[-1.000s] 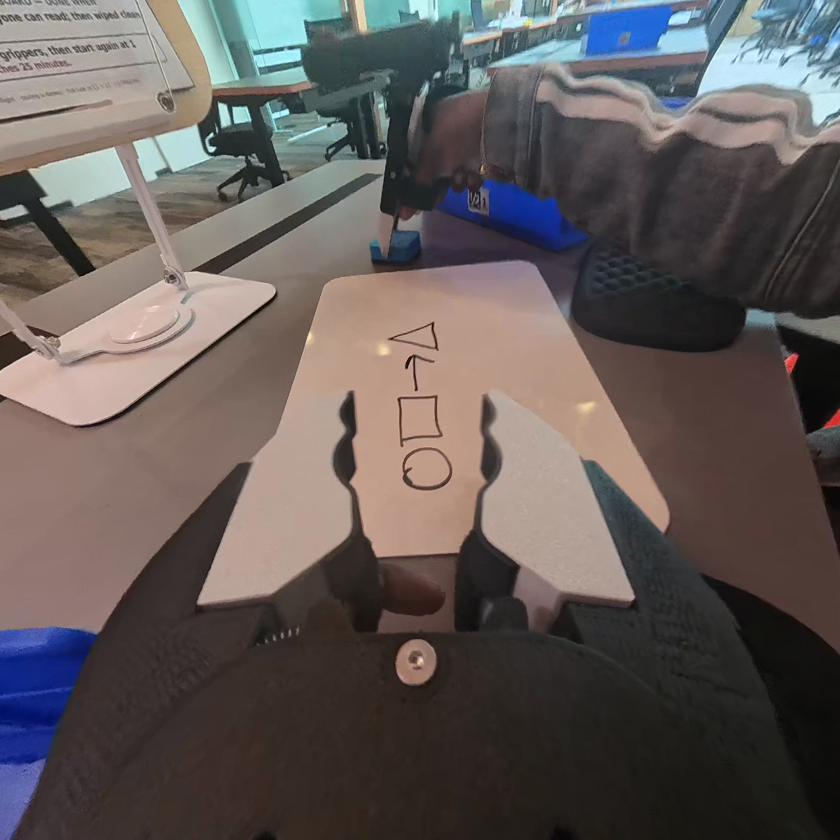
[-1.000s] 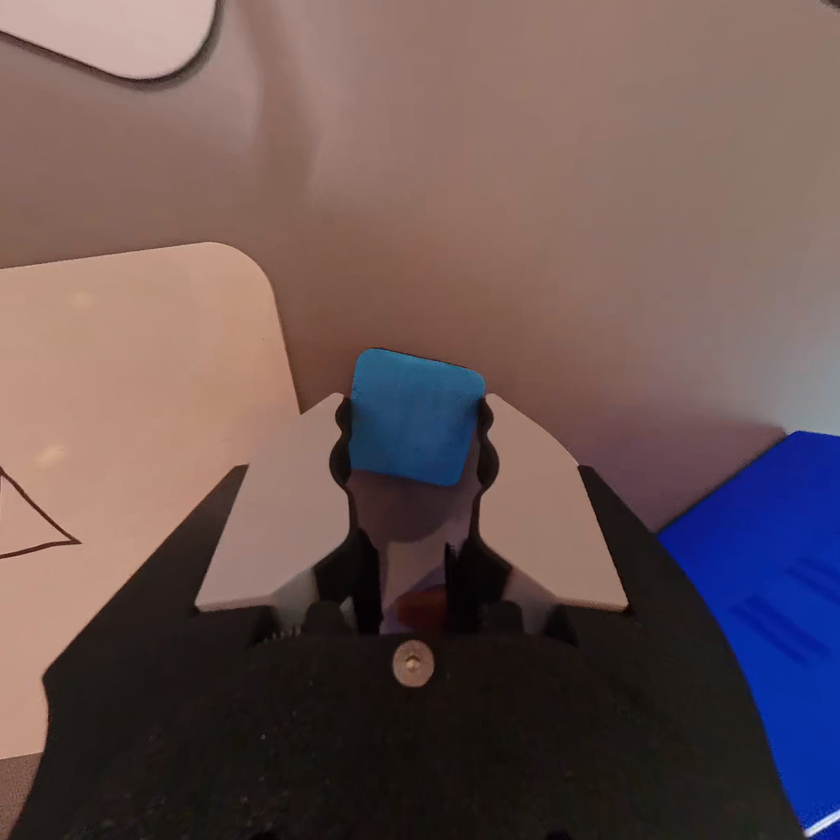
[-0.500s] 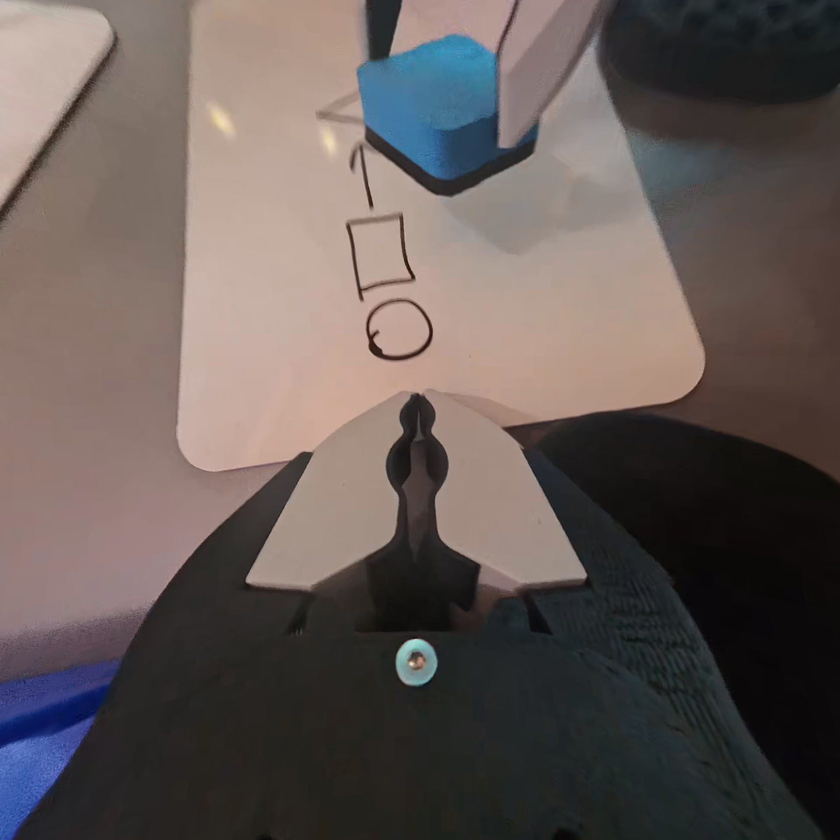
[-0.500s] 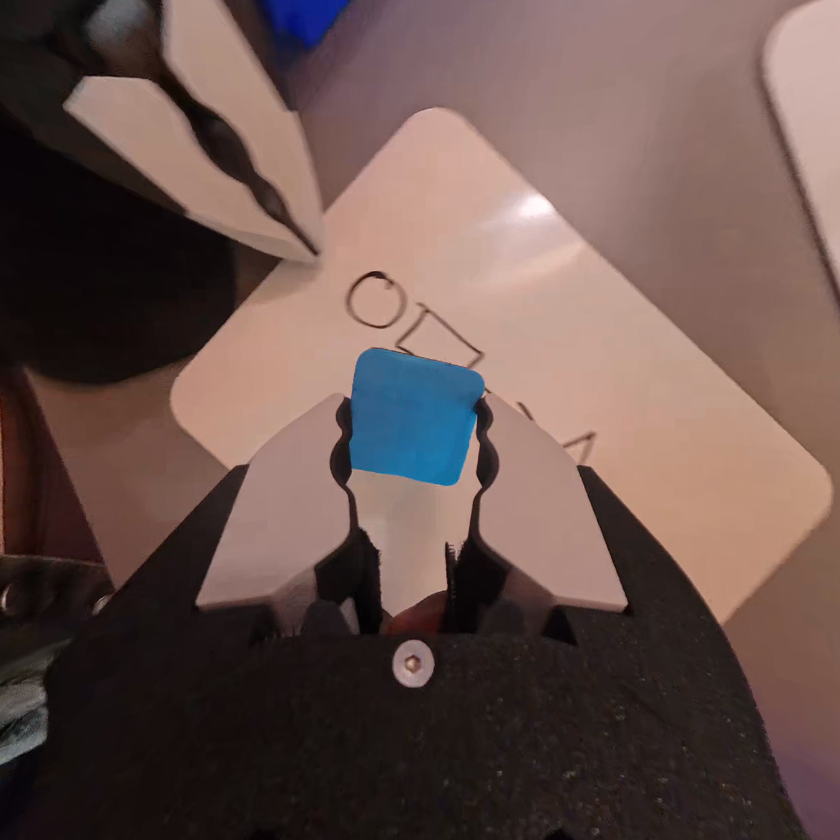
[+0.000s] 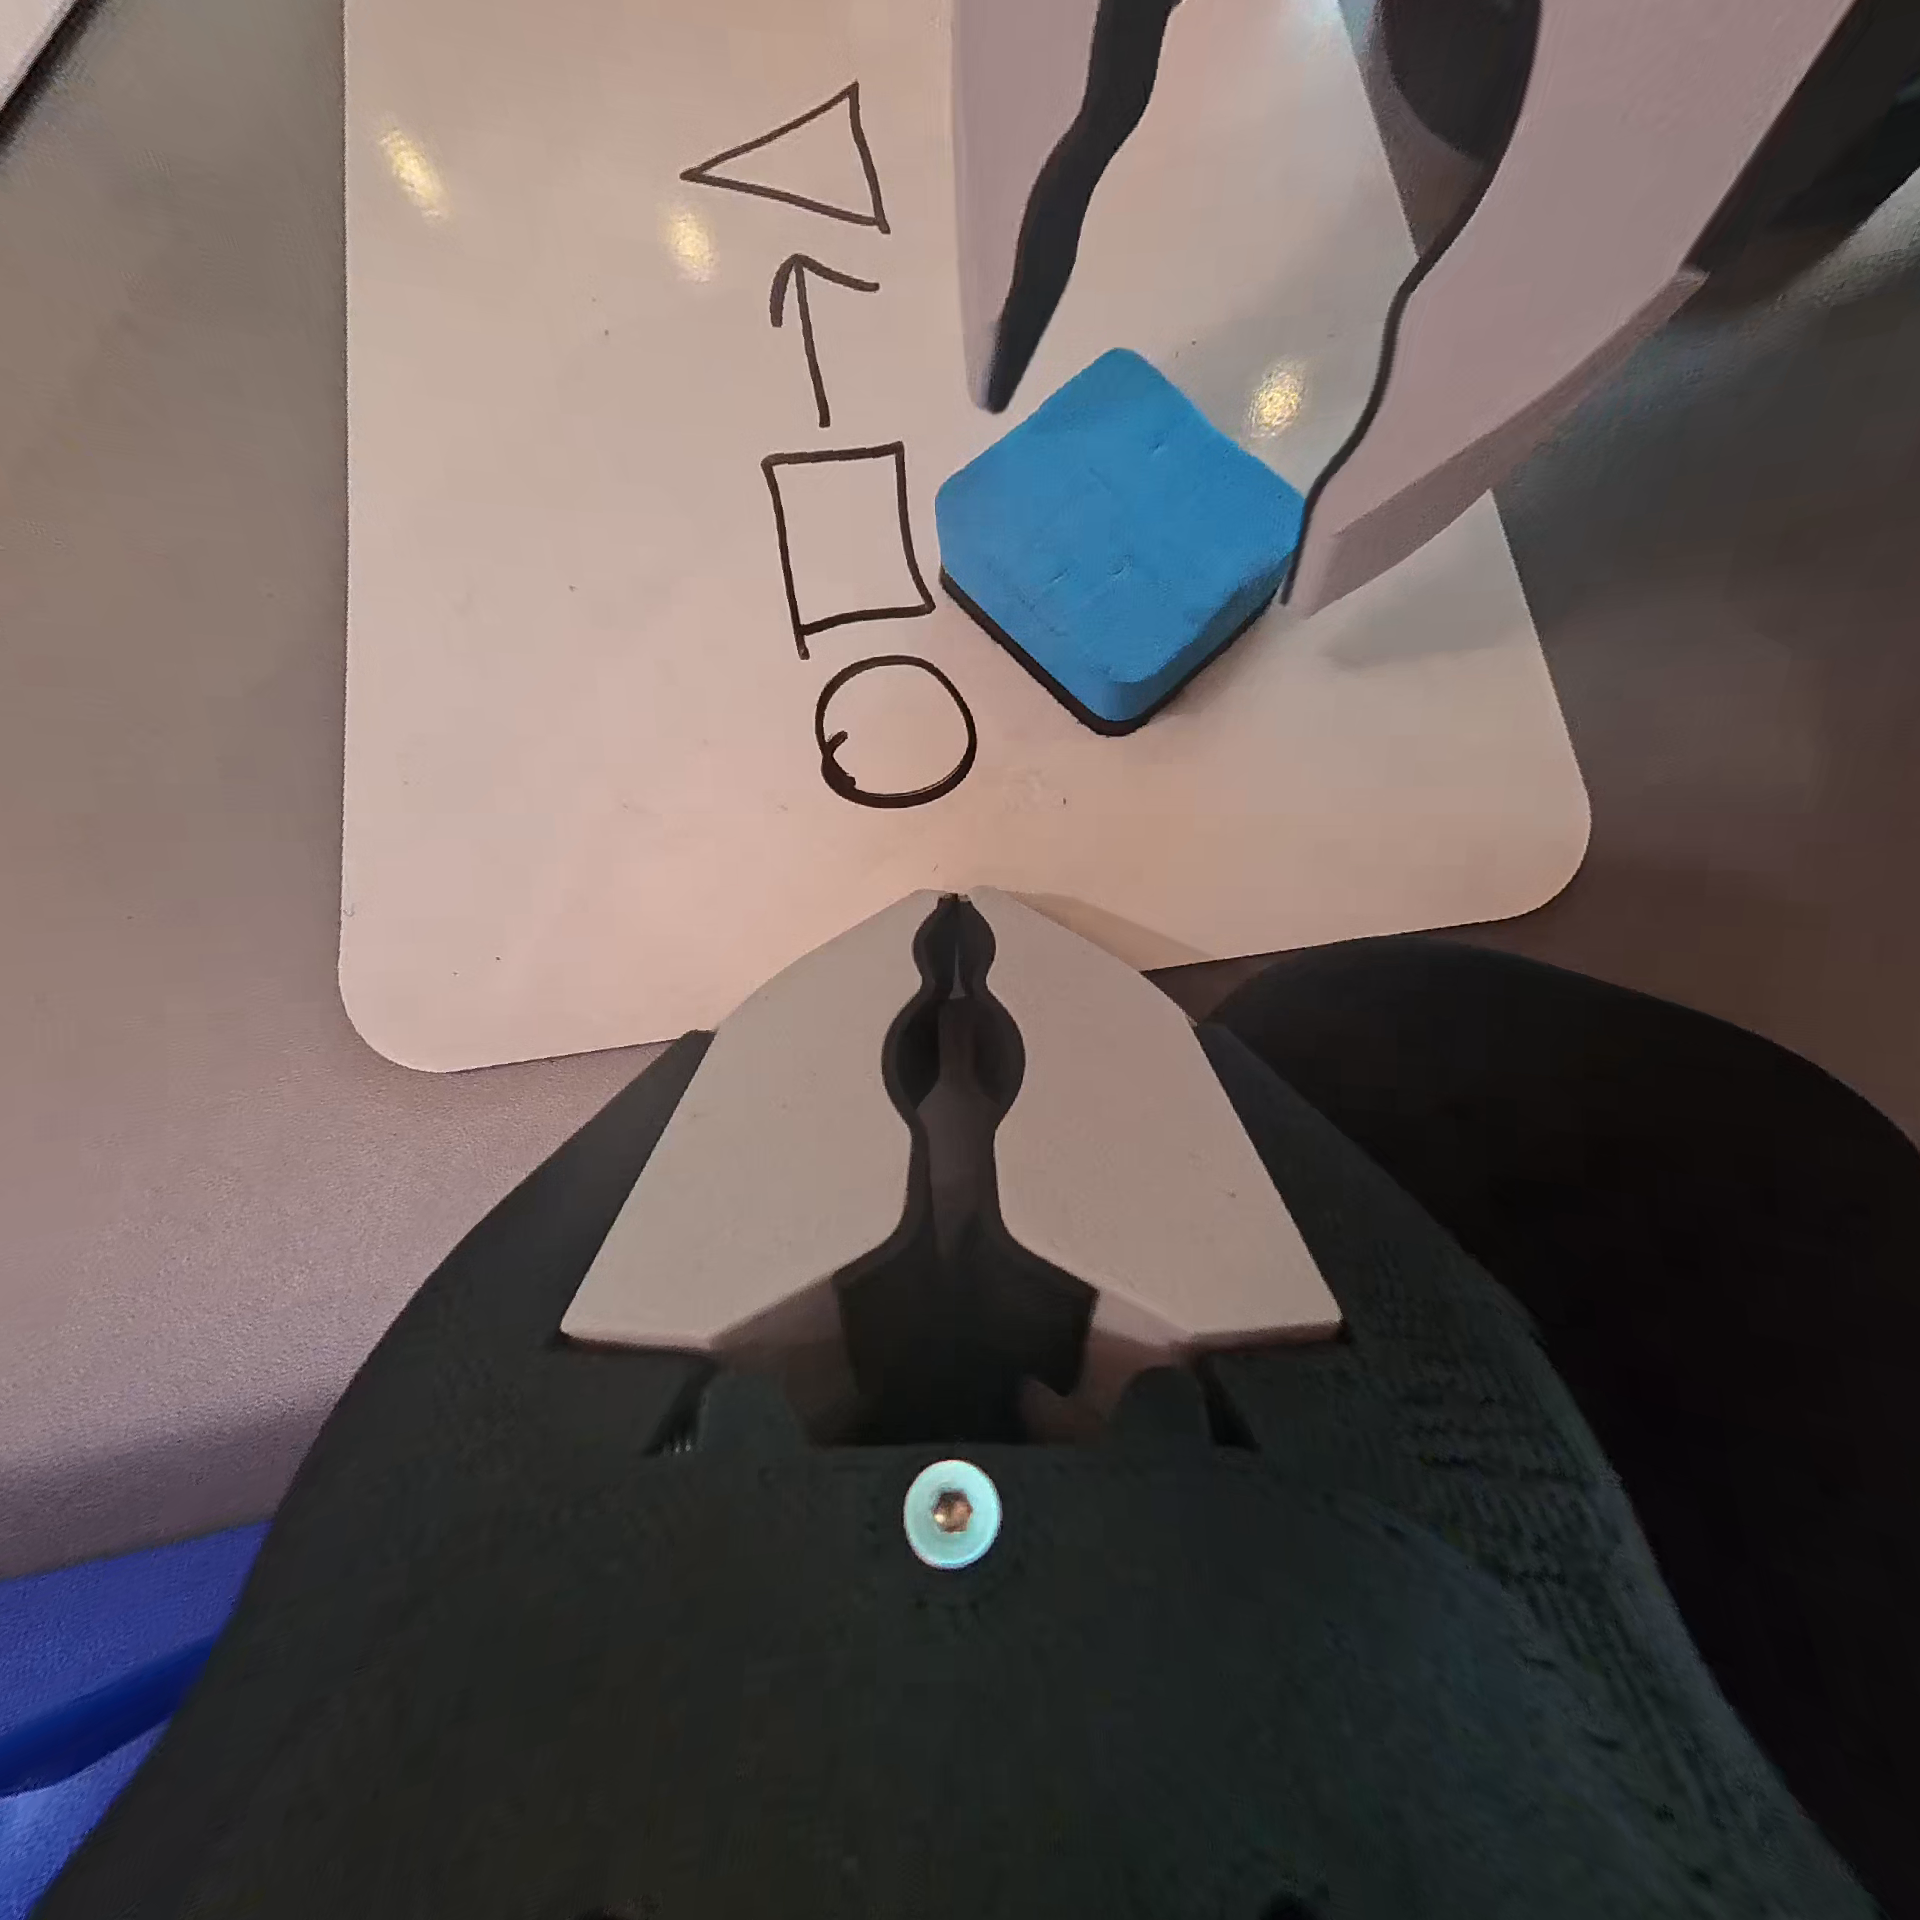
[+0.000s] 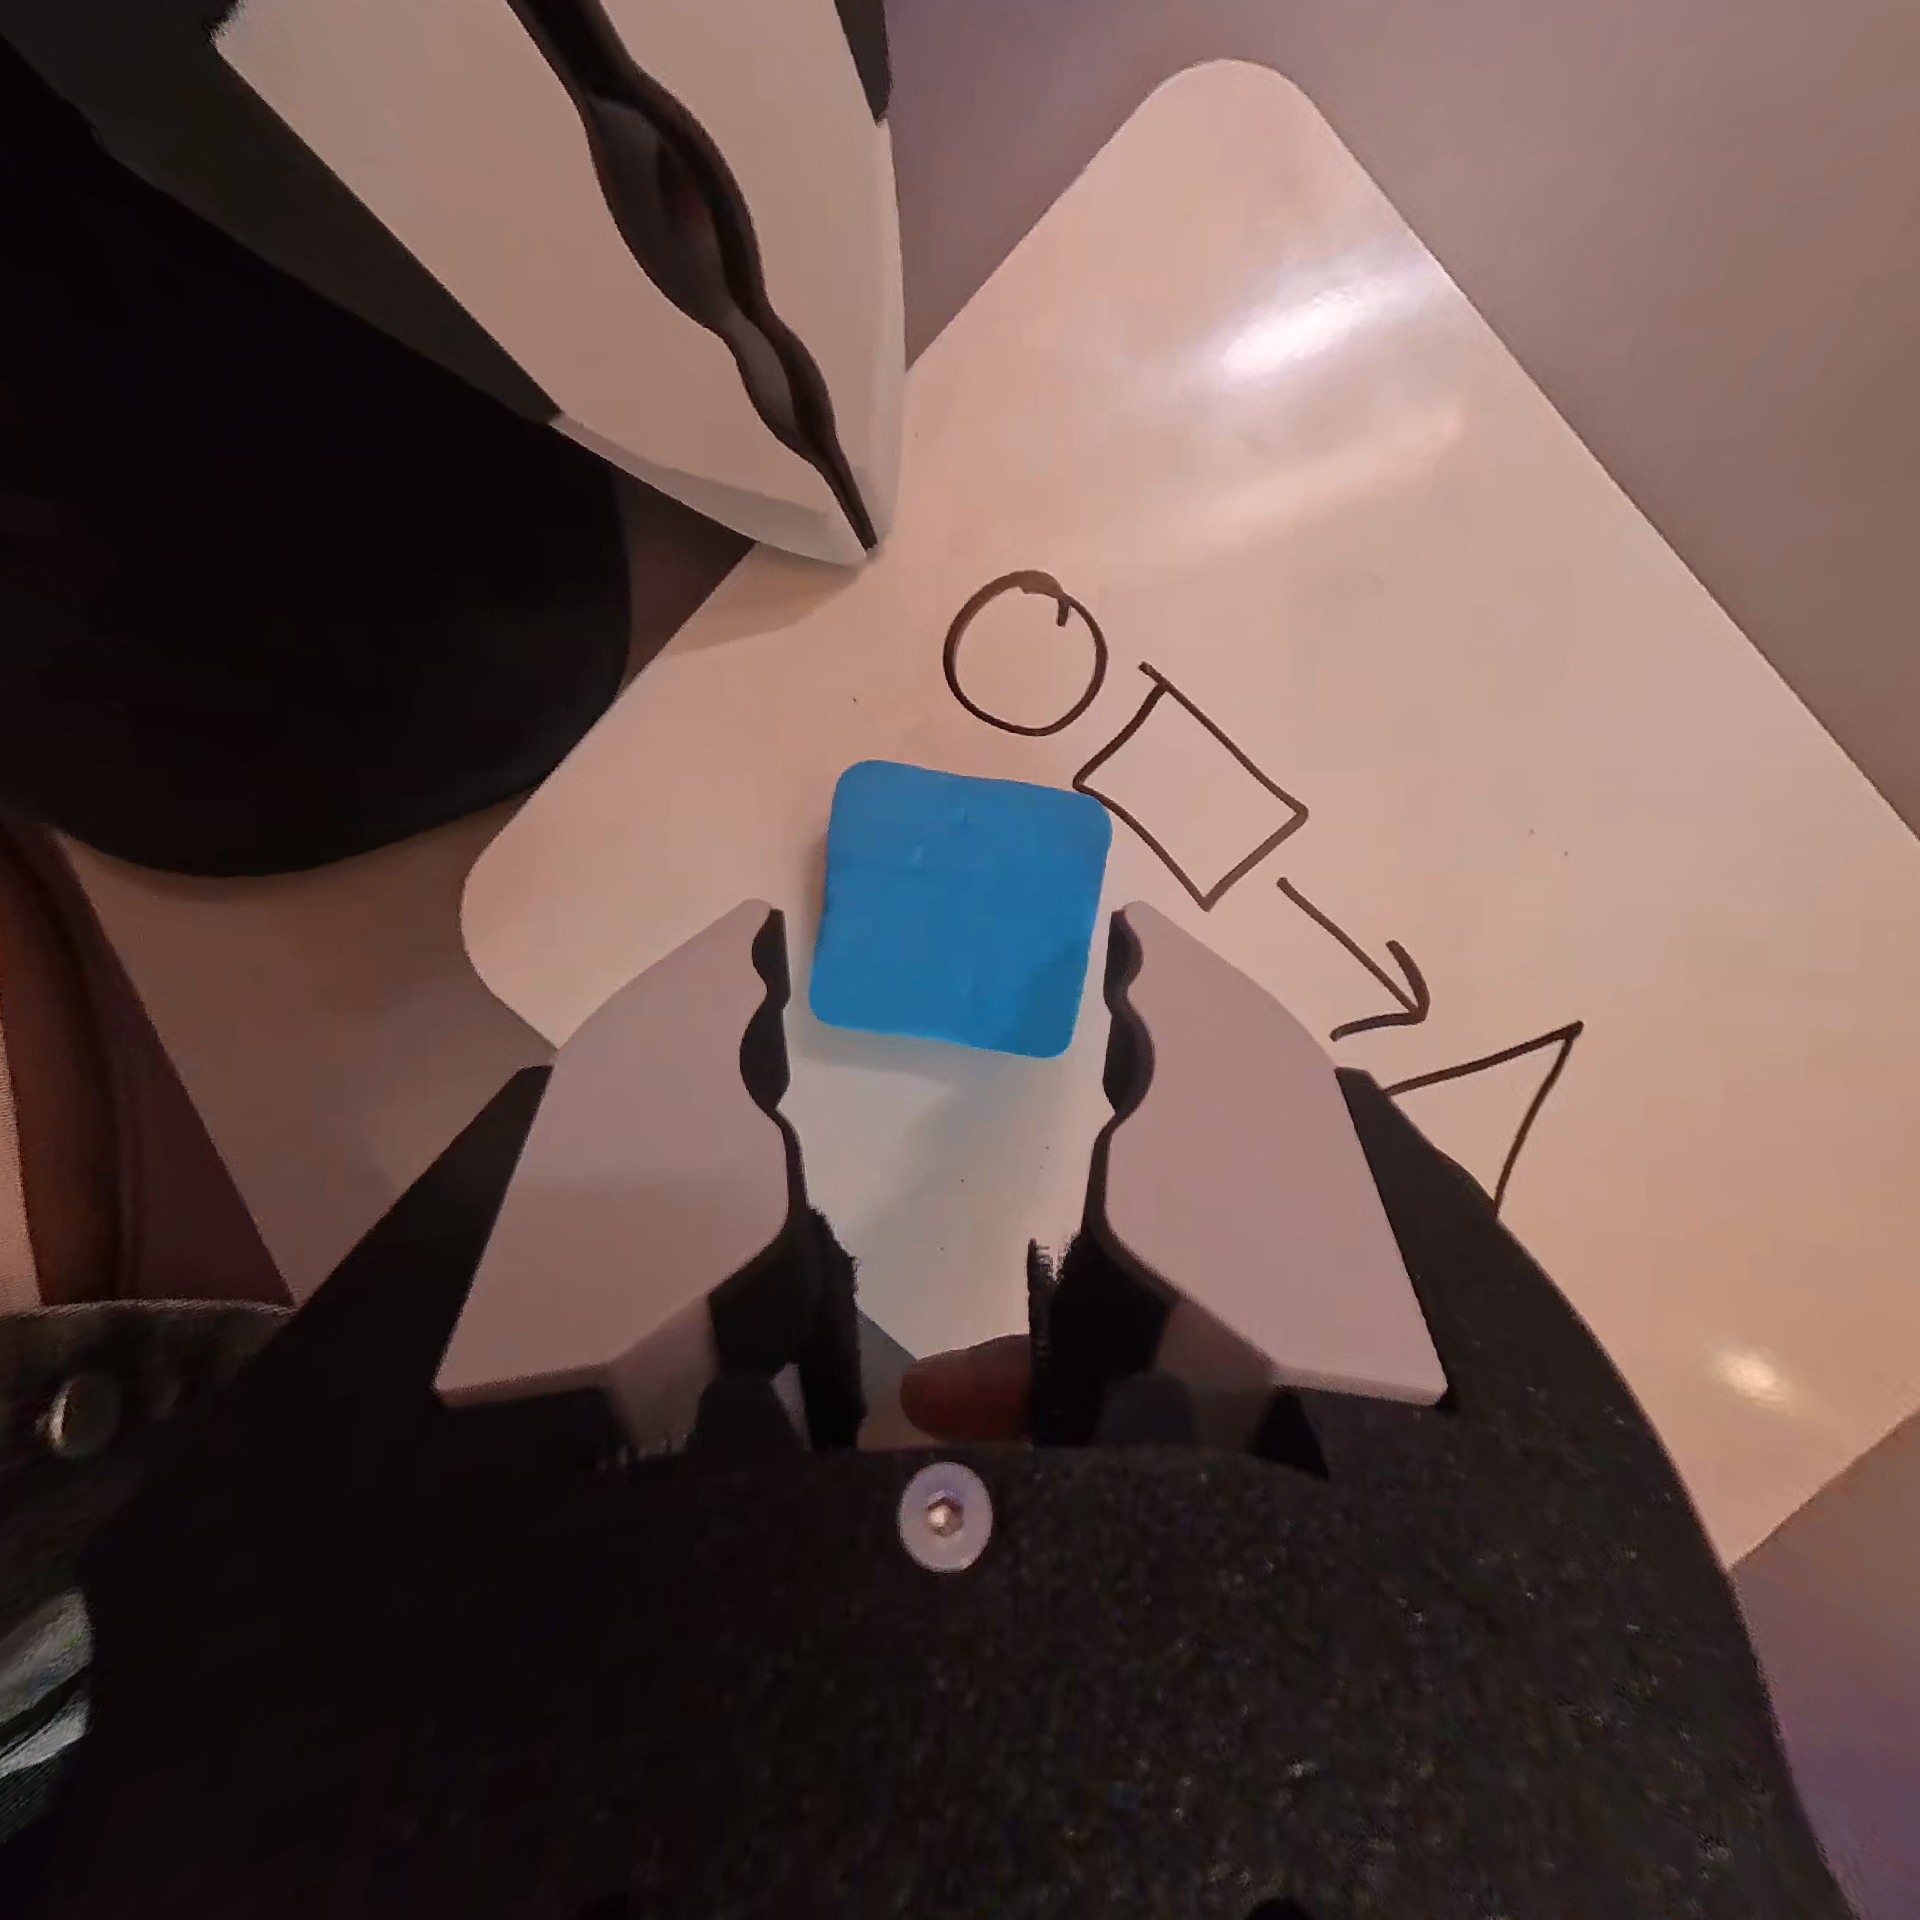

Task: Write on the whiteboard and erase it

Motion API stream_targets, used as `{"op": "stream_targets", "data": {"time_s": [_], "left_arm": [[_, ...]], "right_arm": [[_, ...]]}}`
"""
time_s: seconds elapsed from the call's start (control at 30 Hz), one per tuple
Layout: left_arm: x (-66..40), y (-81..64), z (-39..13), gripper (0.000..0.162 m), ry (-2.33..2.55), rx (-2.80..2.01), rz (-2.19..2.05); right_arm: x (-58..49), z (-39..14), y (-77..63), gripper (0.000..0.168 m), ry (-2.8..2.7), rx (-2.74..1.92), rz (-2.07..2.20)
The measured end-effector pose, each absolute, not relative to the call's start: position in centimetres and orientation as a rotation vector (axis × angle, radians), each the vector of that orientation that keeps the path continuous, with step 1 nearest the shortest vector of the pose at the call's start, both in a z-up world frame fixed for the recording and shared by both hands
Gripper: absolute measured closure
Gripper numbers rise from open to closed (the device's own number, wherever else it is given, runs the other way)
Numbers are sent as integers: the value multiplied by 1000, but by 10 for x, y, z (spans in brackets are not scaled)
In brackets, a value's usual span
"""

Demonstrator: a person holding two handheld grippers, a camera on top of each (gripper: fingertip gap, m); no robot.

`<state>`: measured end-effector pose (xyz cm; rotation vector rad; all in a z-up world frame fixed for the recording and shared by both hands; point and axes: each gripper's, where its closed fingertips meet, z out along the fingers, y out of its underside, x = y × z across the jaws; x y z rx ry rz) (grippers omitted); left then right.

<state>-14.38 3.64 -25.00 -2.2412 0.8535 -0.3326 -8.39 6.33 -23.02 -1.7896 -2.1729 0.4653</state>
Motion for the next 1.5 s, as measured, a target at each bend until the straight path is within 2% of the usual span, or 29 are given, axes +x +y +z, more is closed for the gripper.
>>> {"op": "stream_targets", "data": {"time_s": [0.1, 0.23, 0.83, 1.17, 1.27, 1.4, 1.5], "left_arm": [[-144, 37, -250, 161, 849, -2240, -329], [-145, 38, -250, 161, 843, -2235, -310], [-144, 37, -250, 162, 847, -2234, -317], [-144, 37, -251, 162, 839, -2237, -330], [-144, 37, -251, 161, 839, -2240, -337], [-144, 37, -251, 162, 834, -2241, -345], [-144, 37, -251, 161, 836, -2241, -346]], "right_arm": [[-87, -235, 63, 117, -2190, -1742, 443], [-104, -235, 75, 119, -2141, -1698, 439], [-143, -236, 85, 119, -2183, -1638, 437], [-109, -237, 103, 119, -2241, -1673, 451], [-107, -236, 148, 120, -2049, -1808, 372], [-114, -237, 116, 120, -2148, -1666, 470], [-105, -237, 143, 120, -2074, -1801, 423]]}}
